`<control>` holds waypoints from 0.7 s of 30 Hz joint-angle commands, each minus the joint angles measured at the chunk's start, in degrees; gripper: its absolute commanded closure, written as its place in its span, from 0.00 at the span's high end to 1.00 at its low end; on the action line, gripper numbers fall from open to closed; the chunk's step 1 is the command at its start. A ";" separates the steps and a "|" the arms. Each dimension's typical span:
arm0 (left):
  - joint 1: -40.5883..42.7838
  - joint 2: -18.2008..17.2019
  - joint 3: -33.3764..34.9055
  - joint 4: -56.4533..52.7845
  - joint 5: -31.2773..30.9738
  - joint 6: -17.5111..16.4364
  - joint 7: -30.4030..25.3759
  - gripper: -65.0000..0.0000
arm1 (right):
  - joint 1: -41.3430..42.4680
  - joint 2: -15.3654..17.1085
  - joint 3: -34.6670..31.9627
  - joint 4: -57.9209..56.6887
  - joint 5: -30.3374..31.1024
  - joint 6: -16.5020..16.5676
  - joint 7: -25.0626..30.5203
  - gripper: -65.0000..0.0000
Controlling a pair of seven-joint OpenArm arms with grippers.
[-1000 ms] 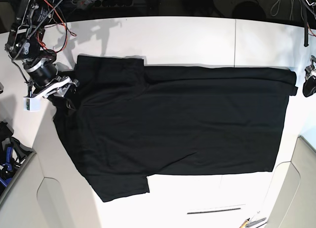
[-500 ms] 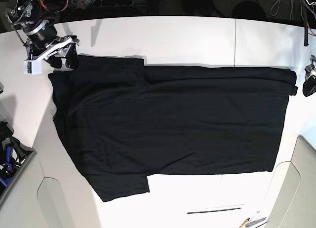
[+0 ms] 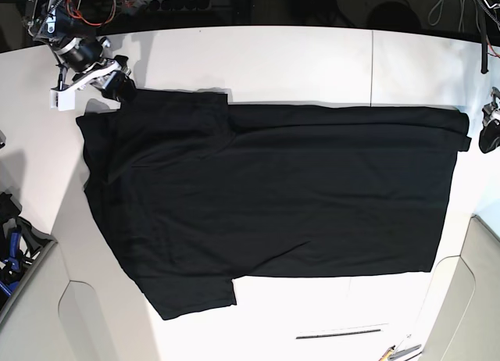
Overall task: Fold the T-shirt properly
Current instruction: 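Regrasp the shirt edge with the right gripper beside the sleeve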
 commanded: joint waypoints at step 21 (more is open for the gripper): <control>-0.31 -1.57 -0.37 0.87 -1.07 -0.24 -1.03 0.37 | 19.04 0.46 -15.87 0.61 -7.32 3.76 9.46 0.00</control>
